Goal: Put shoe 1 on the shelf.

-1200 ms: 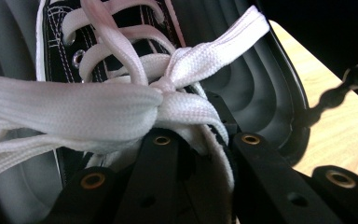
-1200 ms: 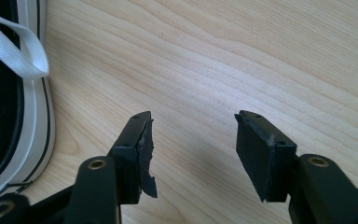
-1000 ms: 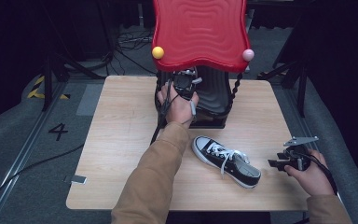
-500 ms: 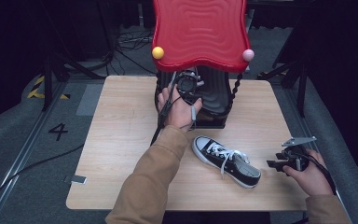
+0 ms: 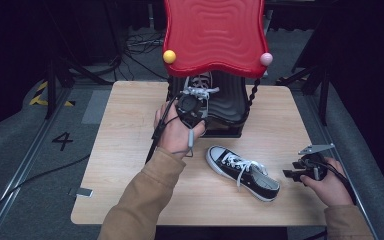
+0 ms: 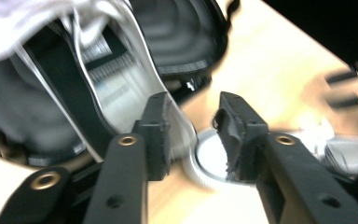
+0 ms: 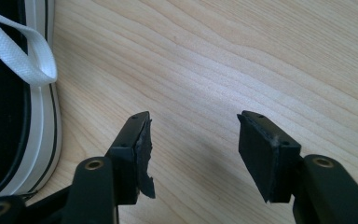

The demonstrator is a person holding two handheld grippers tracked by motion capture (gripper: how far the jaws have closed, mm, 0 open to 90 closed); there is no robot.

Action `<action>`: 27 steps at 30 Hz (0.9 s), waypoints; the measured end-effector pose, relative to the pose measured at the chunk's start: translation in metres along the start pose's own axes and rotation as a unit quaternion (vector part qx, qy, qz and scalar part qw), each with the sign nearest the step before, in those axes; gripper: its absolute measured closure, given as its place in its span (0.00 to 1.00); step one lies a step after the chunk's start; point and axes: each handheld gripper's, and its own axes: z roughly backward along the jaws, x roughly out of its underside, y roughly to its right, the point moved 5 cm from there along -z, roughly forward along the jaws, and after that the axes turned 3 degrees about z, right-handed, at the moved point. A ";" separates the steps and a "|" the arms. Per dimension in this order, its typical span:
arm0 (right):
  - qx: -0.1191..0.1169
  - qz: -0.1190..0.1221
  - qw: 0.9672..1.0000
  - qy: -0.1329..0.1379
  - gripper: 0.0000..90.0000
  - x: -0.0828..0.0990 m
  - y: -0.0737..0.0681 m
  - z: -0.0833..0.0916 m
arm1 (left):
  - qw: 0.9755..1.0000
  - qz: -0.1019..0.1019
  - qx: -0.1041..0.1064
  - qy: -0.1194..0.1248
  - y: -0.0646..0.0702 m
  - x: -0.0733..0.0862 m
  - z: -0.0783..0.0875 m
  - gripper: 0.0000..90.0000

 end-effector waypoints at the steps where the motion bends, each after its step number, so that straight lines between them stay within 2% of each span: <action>1: 0.000 0.001 1.000 -0.001 0.50 0.000 0.000 0.000 | 1.000 -0.002 0.006 -0.007 0.001 0.004 0.002 0.75; 3: -0.001 0.002 1.000 -0.003 0.51 -0.001 0.000 0.000 | 1.000 -0.011 0.019 -0.021 0.003 0.013 0.003 0.79; 4: -0.001 0.002 1.000 -0.003 0.51 -0.001 0.000 0.000 | 1.000 -0.011 0.019 -0.021 0.003 0.013 0.003 0.80; 6: -0.004 0.005 1.000 -0.009 0.52 -0.001 0.000 0.000 | 0.999 -0.026 0.024 -0.035 0.003 0.023 0.002 0.82; 7: -0.005 0.007 1.000 -0.010 0.53 -0.002 -0.001 0.000 | 0.998 -0.033 0.034 -0.038 0.003 0.027 0.000 0.83; 8: -0.009 0.013 1.000 -0.017 0.54 -0.001 -0.001 0.001 | 0.996 -0.055 0.050 -0.042 0.001 0.036 -0.005 0.84; 10: -0.009 0.017 1.000 -0.021 0.55 -0.001 -0.001 0.001 | 0.996 -0.060 0.052 -0.050 0.000 0.040 -0.007 0.88; 11: -0.009 0.018 1.000 -0.023 0.56 0.000 -0.001 0.001 | 0.994 -0.058 0.062 -0.065 -0.001 0.048 -0.012 0.89; 15: -0.014 0.018 0.999 -0.025 0.58 0.001 -0.001 0.000 | 0.993 -0.061 0.066 -0.073 -0.004 0.056 -0.018 0.93; 19: -0.019 0.017 0.999 -0.027 0.60 0.001 -0.003 -0.001 | 0.994 -0.066 0.057 -0.067 -0.009 0.059 -0.027 0.99; 22: -0.019 0.018 0.999 -0.027 0.59 0.001 -0.003 -0.001 | 0.996 -0.058 0.050 -0.050 -0.014 0.056 -0.035 1.00; 27: -0.018 0.018 0.999 -0.026 0.58 0.001 -0.003 0.000 | 0.997 -0.055 0.029 -0.040 -0.024 0.052 -0.044 1.00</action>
